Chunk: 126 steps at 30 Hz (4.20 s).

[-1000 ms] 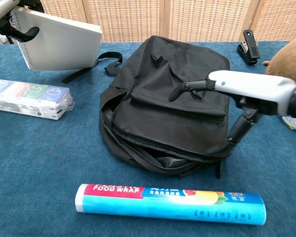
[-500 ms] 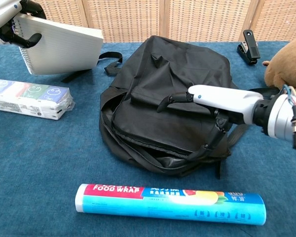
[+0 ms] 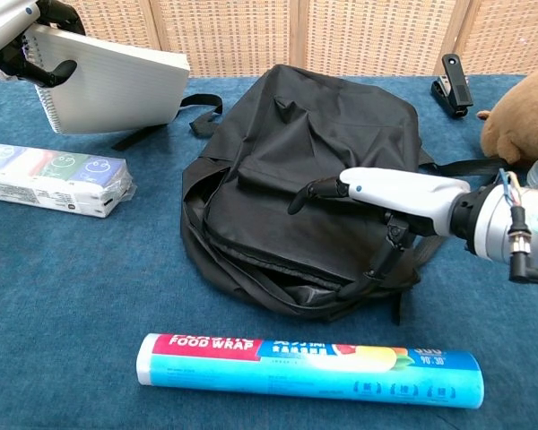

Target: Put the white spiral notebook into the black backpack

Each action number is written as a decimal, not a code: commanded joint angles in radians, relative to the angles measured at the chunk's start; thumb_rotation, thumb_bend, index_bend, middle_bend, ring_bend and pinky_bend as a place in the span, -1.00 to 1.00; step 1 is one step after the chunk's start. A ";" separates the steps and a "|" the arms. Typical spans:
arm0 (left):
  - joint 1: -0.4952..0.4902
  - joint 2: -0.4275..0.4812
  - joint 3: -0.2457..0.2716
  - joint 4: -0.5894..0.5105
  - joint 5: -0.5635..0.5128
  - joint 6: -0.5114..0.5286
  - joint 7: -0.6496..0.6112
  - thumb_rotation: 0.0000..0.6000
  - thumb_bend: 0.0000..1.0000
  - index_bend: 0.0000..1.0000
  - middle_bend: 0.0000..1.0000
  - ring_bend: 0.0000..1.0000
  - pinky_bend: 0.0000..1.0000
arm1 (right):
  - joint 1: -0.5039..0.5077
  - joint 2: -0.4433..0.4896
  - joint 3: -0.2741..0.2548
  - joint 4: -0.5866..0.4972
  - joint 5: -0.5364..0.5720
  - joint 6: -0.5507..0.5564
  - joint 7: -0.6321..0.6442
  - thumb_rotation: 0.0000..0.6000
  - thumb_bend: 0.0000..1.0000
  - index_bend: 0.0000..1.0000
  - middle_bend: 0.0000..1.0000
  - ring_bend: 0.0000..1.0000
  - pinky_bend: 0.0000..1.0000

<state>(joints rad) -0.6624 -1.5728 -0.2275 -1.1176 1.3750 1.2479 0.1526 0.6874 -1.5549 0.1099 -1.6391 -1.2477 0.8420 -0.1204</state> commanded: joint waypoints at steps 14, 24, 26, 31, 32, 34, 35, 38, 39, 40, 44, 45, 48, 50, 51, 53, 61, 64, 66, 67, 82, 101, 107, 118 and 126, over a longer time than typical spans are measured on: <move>0.009 0.013 0.001 0.007 -0.003 0.005 -0.014 1.00 0.06 0.41 0.09 0.06 0.26 | -0.015 -0.041 -0.018 0.033 0.011 0.070 -0.082 1.00 -0.13 -0.30 -0.29 -0.37 -0.24; 0.018 0.016 0.009 0.026 0.002 0.010 -0.043 1.00 0.06 0.41 0.09 0.06 0.26 | -0.023 -0.055 -0.017 0.046 0.006 0.092 -0.079 1.00 0.15 -0.08 -0.04 -0.17 -0.14; 0.022 0.013 0.013 0.038 0.013 0.022 -0.058 1.00 0.06 0.42 0.09 0.06 0.26 | -0.028 -0.060 -0.007 0.047 -0.002 0.107 -0.057 1.00 0.15 0.00 0.04 -0.10 -0.12; 0.030 -0.004 0.023 0.087 0.051 0.068 -0.138 1.00 0.06 0.45 0.12 0.08 0.26 | -0.026 -0.067 0.028 0.067 -0.003 0.122 -0.011 1.00 0.18 0.17 0.17 0.00 -0.10; 0.031 -0.006 0.023 0.094 0.056 0.076 -0.148 1.00 0.06 0.46 0.12 0.08 0.26 | -0.025 -0.067 0.034 0.069 0.000 0.122 -0.006 1.00 0.20 0.18 0.18 0.01 -0.10; 0.034 -0.011 0.026 0.109 0.071 0.097 -0.176 1.00 0.06 0.47 0.13 0.08 0.26 | -0.022 -0.064 0.048 0.072 0.006 0.121 0.007 1.00 0.21 0.19 0.19 0.01 -0.08; 0.035 -0.012 0.027 0.118 0.080 0.109 -0.193 1.00 0.06 0.47 0.13 0.09 0.26 | -0.021 -0.060 0.055 0.073 0.012 0.120 0.014 1.00 0.21 0.19 0.19 0.02 -0.08; 0.040 -0.018 0.030 0.145 0.110 0.157 -0.247 1.00 0.06 0.47 0.13 0.09 0.26 | -0.019 -0.042 0.080 0.062 0.036 0.112 0.043 1.00 0.21 0.20 0.20 0.02 -0.08; 0.042 -0.025 0.028 0.159 0.127 0.191 -0.281 1.00 0.07 0.47 0.14 0.09 0.26 | -0.021 -0.031 0.095 0.050 0.049 0.113 0.062 1.00 0.21 0.20 0.20 0.03 -0.08; 0.044 -0.032 0.031 0.174 0.143 0.218 -0.315 1.00 0.07 0.48 0.14 0.09 0.26 | -0.022 -0.020 0.106 0.038 0.061 0.108 0.077 1.00 0.21 0.20 0.20 0.03 -0.08; 0.047 -0.063 0.045 0.240 0.189 0.287 -0.419 1.00 0.07 0.50 0.17 0.10 0.26 | -0.018 0.010 0.140 0.007 0.110 0.091 0.107 1.00 0.21 0.21 0.21 0.03 -0.08; 0.049 -0.075 0.048 0.261 0.200 0.311 -0.446 1.00 0.07 0.50 0.17 0.10 0.26 | -0.015 0.021 0.155 -0.003 0.135 0.082 0.119 1.00 0.21 0.21 0.21 0.03 -0.08; 0.055 -0.099 0.052 0.300 0.219 0.364 -0.501 1.00 0.07 0.50 0.17 0.10 0.26 | -0.008 0.045 0.181 -0.012 0.184 0.065 0.131 1.00 0.21 0.21 0.21 0.03 -0.08; 0.061 -0.111 0.056 0.321 0.228 0.394 -0.537 1.00 0.07 0.50 0.17 0.10 0.26 | -0.001 0.061 0.191 -0.011 0.212 0.054 0.127 1.00 0.21 0.21 0.21 0.03 -0.08; 0.064 -0.114 0.057 0.326 0.231 0.404 -0.552 1.00 0.07 0.50 0.17 0.10 0.26 | 0.001 0.065 0.193 -0.008 0.221 0.051 0.124 1.00 0.21 0.21 0.21 0.03 -0.08; 0.069 -0.116 0.062 0.335 0.238 0.425 -0.583 1.00 0.07 0.50 0.17 0.10 0.26 | 0.008 0.072 0.200 0.006 0.244 0.044 0.123 1.00 0.22 0.21 0.22 0.03 -0.08; 0.092 -0.099 0.057 0.283 0.244 0.493 -0.688 1.00 0.07 0.52 0.18 0.11 0.26 | 0.024 0.087 0.221 0.052 0.296 0.019 0.146 1.00 0.21 0.21 0.22 0.03 -0.08; 0.095 -0.100 0.055 0.261 0.255 0.526 -0.722 1.00 0.07 0.52 0.18 0.11 0.26 | 0.032 0.099 0.230 0.055 0.327 0.002 0.154 1.00 0.22 0.21 0.22 0.03 -0.08; 0.095 -0.104 0.053 0.248 0.262 0.547 -0.740 1.00 0.07 0.52 0.18 0.12 0.26 | 0.036 0.111 0.235 0.051 0.350 -0.011 0.159 1.00 0.21 0.21 0.23 0.03 -0.08; 0.095 -0.104 0.053 0.240 0.265 0.553 -0.748 1.00 0.07 0.52 0.18 0.12 0.27 | 0.038 0.115 0.237 0.048 0.360 -0.016 0.162 1.00 0.21 0.21 0.23 0.03 -0.08; 0.052 -0.212 0.054 0.235 0.316 0.593 -0.724 1.00 0.07 0.53 0.19 0.12 0.28 | 0.058 0.159 0.246 0.013 0.447 -0.038 0.176 1.00 0.21 0.22 0.23 0.03 -0.09; 0.001 -0.374 0.073 0.322 0.359 0.630 -0.724 1.00 0.07 0.53 0.19 0.13 0.28 | 0.075 0.194 0.241 0.005 0.493 -0.039 0.180 1.00 0.22 0.22 0.24 0.04 -0.16; -0.009 -0.388 0.061 0.312 0.366 0.669 -0.730 1.00 0.07 0.53 0.19 0.13 0.28 | 0.083 0.187 0.238 0.009 0.505 -0.025 0.172 1.00 0.21 0.22 0.24 0.03 -0.21; -0.021 -0.389 0.064 0.297 0.374 0.673 -0.713 1.00 0.08 0.53 0.19 0.13 0.28 | 0.091 0.184 0.233 0.011 0.525 -0.023 0.169 1.00 0.21 0.22 0.24 0.03 -0.24; -0.053 -0.409 0.049 0.315 0.390 0.696 -0.698 1.00 0.08 0.53 0.19 0.13 0.28 | 0.096 0.195 0.233 0.012 0.529 -0.036 0.175 1.00 0.21 0.22 0.24 0.04 -0.25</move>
<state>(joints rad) -0.7138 -1.9812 -0.1767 -0.8023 1.7641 1.9429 -0.5458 0.7827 -1.3609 0.3425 -1.6271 -0.7181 0.8079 0.0525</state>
